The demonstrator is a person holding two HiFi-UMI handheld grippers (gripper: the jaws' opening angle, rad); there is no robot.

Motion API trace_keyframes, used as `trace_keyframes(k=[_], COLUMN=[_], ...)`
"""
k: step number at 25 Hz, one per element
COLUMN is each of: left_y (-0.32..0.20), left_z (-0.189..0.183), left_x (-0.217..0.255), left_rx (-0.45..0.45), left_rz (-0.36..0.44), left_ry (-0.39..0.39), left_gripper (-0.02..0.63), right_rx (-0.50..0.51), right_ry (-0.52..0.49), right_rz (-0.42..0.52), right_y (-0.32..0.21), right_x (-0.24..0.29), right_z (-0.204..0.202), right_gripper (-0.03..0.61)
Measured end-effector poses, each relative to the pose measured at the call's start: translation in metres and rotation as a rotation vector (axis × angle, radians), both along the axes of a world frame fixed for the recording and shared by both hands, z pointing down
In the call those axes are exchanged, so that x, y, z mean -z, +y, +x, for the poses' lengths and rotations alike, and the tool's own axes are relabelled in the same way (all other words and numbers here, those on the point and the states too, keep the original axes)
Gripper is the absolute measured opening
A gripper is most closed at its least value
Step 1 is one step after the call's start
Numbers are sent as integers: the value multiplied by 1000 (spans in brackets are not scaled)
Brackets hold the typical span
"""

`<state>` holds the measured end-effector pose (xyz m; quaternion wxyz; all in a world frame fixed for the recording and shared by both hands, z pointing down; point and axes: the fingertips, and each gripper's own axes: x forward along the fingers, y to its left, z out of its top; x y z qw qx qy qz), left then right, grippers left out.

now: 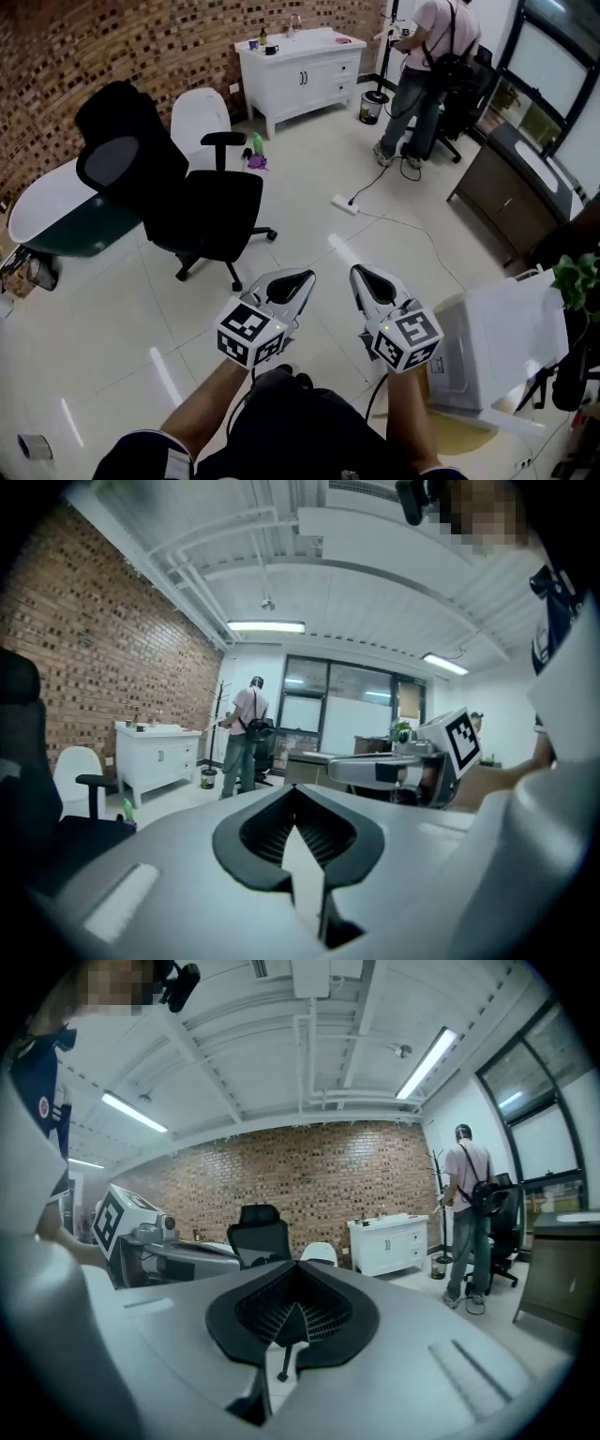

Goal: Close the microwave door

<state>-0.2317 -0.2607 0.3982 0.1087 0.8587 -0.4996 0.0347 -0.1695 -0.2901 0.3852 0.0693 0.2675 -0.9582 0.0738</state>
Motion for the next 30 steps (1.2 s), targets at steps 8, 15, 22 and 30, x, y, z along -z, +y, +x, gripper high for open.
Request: trace_keyframes(k=[8,15,22,30], left_y=[-14,0,36,98], left_z=[62,113,177,245], left_x=[-1,-2,-9,-16], left_rx=[-310,-560,-832,-1110], left_rz=[-2,-6,-13,3], left_ry=[9,16,0,-36], left_gripper=[12,12,12,12], right_rx=[-280,-529,-800,-1102], right_ry=[11,29,26,-20], right_rz=[-2,3,26,-5], right_y=[3,34,89,168], right_x=[3,5,4,-11], right_z=[62,116,176,246], right_gripper=[2,2,2,2])
